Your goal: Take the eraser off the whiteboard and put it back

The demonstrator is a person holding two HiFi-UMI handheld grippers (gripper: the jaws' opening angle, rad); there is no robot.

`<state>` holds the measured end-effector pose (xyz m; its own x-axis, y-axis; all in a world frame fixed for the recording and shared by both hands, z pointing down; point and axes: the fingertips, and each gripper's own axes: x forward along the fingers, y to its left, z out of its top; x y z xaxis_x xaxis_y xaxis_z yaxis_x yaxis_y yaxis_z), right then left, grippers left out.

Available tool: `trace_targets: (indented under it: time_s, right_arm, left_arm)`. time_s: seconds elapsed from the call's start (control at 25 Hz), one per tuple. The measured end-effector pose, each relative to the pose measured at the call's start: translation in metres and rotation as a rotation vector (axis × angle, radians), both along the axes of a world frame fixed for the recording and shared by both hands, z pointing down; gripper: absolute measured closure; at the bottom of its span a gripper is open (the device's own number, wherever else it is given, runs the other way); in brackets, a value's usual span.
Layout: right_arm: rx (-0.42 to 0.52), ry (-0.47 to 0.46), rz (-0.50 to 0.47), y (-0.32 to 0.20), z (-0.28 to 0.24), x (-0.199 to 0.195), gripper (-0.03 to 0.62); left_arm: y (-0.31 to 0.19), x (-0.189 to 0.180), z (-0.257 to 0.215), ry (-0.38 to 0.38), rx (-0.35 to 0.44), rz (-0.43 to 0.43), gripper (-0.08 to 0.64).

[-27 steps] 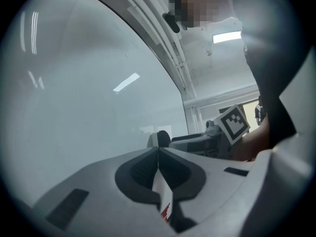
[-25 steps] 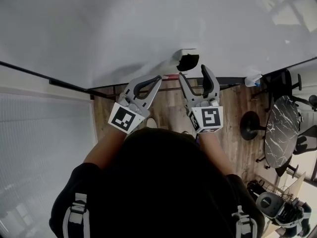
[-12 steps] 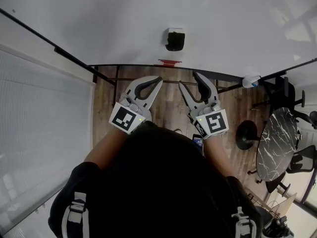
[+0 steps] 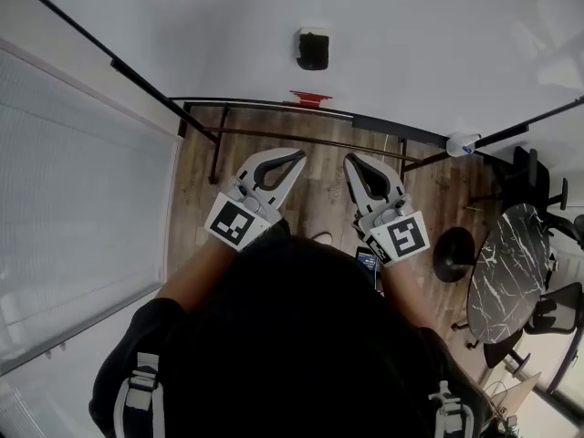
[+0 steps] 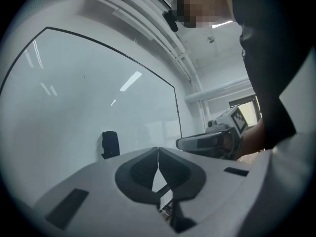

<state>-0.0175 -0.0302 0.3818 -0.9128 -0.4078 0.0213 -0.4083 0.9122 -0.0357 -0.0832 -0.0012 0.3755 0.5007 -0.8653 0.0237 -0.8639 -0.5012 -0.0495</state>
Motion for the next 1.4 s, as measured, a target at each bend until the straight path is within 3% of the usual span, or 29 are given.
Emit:
trace_targets:
  time_s: [0.6, 1.4]
  right_arm:
    - [0.017, -0.019, -0.047, 0.031, 0.003, 0.04, 0.589]
    - [-0.005, -0.016, -0.046, 0.034, 0.009, 0.048, 0.589]
  left_arm:
    - [0.029, 0.044, 0.005, 0.001, 0.015, -0.033, 0.555]
    - [0.03, 0.046, 0.008, -0.03, 0.015, -0.041, 0.555]
